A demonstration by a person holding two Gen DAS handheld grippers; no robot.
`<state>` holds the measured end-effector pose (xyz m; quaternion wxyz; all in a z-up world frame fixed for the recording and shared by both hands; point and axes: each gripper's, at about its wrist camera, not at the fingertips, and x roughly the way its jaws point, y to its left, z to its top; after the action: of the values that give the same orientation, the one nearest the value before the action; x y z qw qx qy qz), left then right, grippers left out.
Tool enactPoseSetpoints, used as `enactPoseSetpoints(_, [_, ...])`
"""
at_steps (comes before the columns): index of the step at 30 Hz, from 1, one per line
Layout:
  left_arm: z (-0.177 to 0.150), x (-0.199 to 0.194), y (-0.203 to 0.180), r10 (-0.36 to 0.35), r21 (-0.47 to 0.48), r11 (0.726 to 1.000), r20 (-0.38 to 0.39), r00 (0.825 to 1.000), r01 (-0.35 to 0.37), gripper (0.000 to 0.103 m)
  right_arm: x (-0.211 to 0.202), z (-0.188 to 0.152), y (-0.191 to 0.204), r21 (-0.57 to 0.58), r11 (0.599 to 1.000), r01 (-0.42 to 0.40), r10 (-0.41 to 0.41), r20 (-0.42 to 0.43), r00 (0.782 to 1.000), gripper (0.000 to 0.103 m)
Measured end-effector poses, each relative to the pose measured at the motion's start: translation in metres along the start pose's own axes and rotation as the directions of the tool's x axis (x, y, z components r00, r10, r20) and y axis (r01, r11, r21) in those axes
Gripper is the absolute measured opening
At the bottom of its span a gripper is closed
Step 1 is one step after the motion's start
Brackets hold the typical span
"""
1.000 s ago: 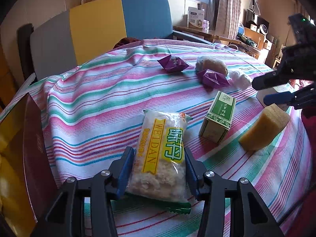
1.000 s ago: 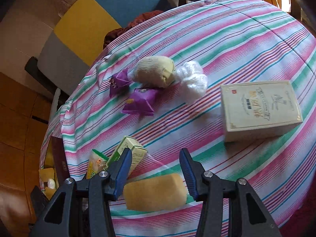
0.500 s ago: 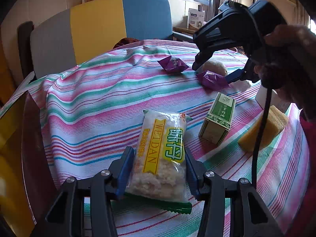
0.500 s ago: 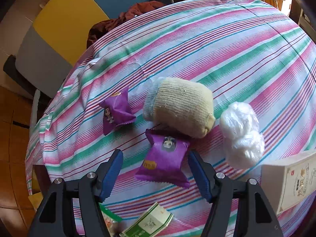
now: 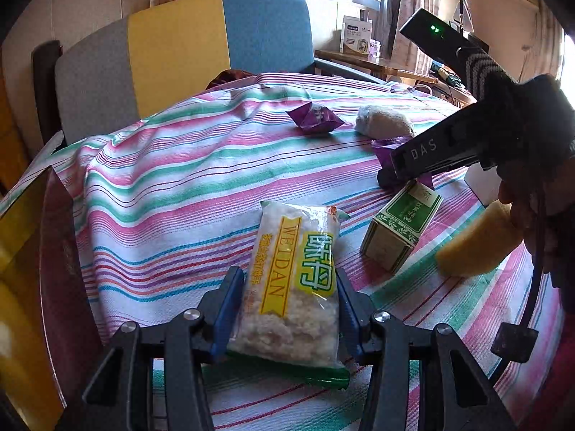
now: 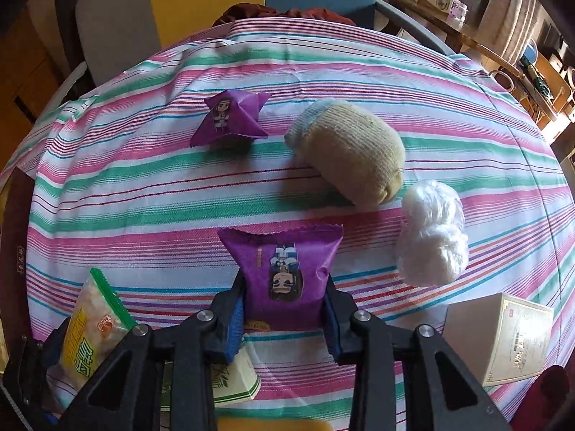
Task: Organize objects
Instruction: 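Grasp the purple wrapped candy with the right tool, then carry the WEIDAN pack into the gold tray and open the left tool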
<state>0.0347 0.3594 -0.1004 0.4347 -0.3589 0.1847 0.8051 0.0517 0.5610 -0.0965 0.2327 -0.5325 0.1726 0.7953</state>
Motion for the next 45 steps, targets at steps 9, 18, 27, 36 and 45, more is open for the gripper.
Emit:
enactPoseSetpoints(9, [0.000,-0.001,-0.002,0.016,0.011,1.000,0.004,1.000,-0.016,0.050,-0.002,0.001,0.002,-0.045,0.999,0.031,-0.031,0.010,0.999,0.035])
enactPoseSetpoints(18, [0.001,-0.015,0.006,0.001,-0.042,0.999,0.015,1.000,-0.001,0.046,-0.003,-0.003,0.010,-0.128,0.989,0.080,-0.074,0.046,0.996,0.033])
enactPoseSetpoints(27, [0.011,-0.089,0.025,-0.031,-0.123,0.991,0.103,0.994,0.044,0.046,0.000,-0.001,0.020,-0.149,0.984,0.097,-0.089,0.060,0.994,0.033])
enactPoseSetpoints(36, [0.009,-0.114,0.192,0.116,-0.461,0.881,-0.010,0.993,-0.107,0.047,-0.001,-0.002,0.023,-0.158,0.981,0.110,-0.101,0.066,0.993,0.033])
enactPoseSetpoints(45, [-0.019,-0.058,0.323,0.221,-0.640,0.685,-0.272,0.937,-0.348,0.047,-0.002,-0.002,0.023,-0.160,0.981,0.111,-0.102,0.065,0.993,0.033])
